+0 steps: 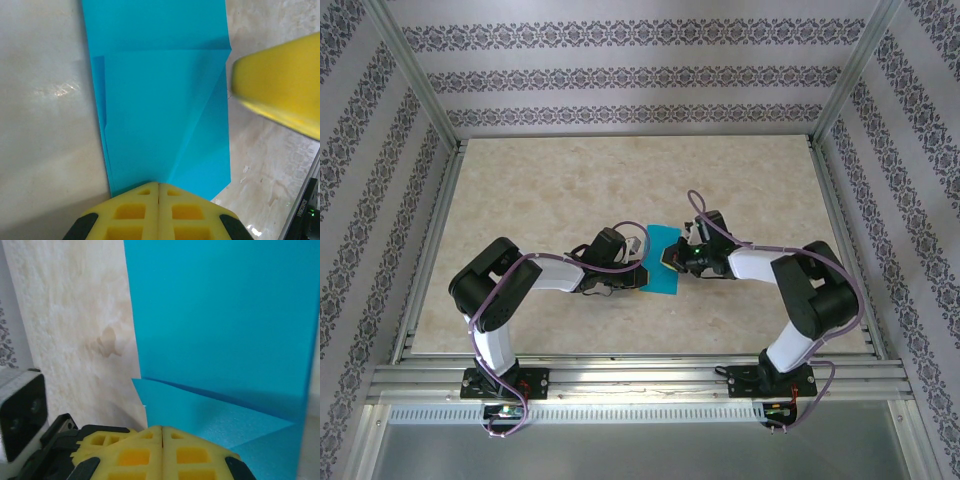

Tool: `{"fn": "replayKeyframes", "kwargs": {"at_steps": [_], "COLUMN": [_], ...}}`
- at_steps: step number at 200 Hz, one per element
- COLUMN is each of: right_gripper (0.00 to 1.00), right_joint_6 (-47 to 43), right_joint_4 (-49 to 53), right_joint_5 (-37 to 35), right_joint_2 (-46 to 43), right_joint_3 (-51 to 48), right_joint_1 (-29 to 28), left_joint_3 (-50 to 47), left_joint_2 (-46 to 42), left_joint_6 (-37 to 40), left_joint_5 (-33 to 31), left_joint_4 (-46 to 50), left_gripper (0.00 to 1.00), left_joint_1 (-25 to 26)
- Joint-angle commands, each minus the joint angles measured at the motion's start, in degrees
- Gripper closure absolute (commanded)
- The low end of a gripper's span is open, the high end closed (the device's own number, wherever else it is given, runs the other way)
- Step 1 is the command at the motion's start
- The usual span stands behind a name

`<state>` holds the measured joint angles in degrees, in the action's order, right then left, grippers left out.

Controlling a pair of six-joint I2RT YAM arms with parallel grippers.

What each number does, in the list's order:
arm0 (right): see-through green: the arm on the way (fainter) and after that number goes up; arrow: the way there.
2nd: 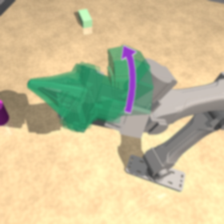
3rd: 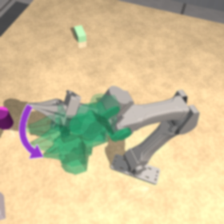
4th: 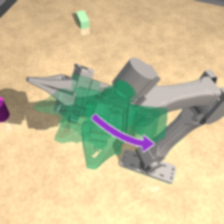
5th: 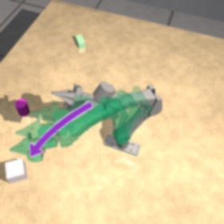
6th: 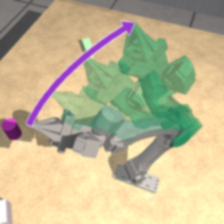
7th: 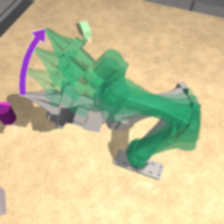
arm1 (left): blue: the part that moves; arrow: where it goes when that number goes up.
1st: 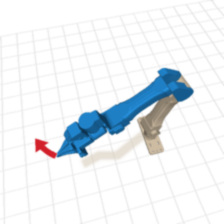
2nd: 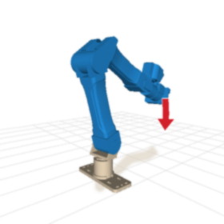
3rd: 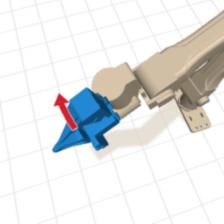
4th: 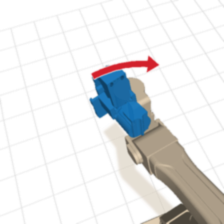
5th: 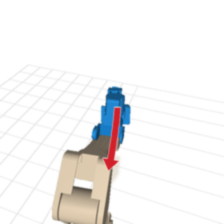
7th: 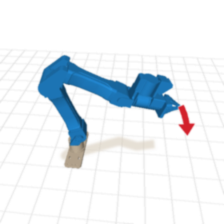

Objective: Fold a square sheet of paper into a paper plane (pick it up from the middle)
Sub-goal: Fold the triangle a second time at the center of the table.

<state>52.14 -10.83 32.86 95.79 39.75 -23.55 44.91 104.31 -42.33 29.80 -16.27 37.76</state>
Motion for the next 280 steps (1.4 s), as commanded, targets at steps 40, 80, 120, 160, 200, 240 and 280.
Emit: {"fn": "replayKeyframes", "kwargs": {"at_steps": [40, 80, 120, 160, 200, 240, 280], "right_gripper": [1.0, 1.0, 1.0, 1.0, 1.0, 1.0, 1.0], "right_joint_6": [-1.3, -2.5, -2.7, -3.2, -2.7, -2.7, -2.9], "right_joint_4": [3.3, 3.6, 3.3, 4.9, 5.2, 5.2, 5.9], "right_joint_5": [-3.1, -3.3, -2.8, -2.3, -2.8, -2.6, -3.2], "right_joint_2": [6.0, 7.0, 7.7, 8.4, 8.2, 8.3, 7.4], "right_joint_3": [1.2, -0.2, -0.1, 1.1, 1.0, 1.0, 0.9], "right_joint_1": [-0.2, 0.2, 0.3, 0.3, 0.2, 0.2, 0.3], "left_joint_3": [-2.1, -0.4, 0.3, 3.7, 5.8, 7.8, 7.9], "left_joint_2": [2.1, 1.3, -0.6, -5.5, -7.2, -1.7, 2.2], "left_joint_6": [0.9, 1.6, 1.2, 1.5, -3.5, -6.7, -8.8], "left_joint_5": [-2.5, -2.6, -3.2, -2.9, -2.7, -2.2, -2.3], "left_joint_4": [9.2, 11.7, 12.4, 14.7, 11.4, 8.5, 5.3], "left_gripper": [1.0, 1.0, 1.0, 0.93, 0.95, 0.99, 0.99], "left_joint_1": [-0.2, -0.2, -0.2, -0.2, 0.9, 1.9, 2.5]}}
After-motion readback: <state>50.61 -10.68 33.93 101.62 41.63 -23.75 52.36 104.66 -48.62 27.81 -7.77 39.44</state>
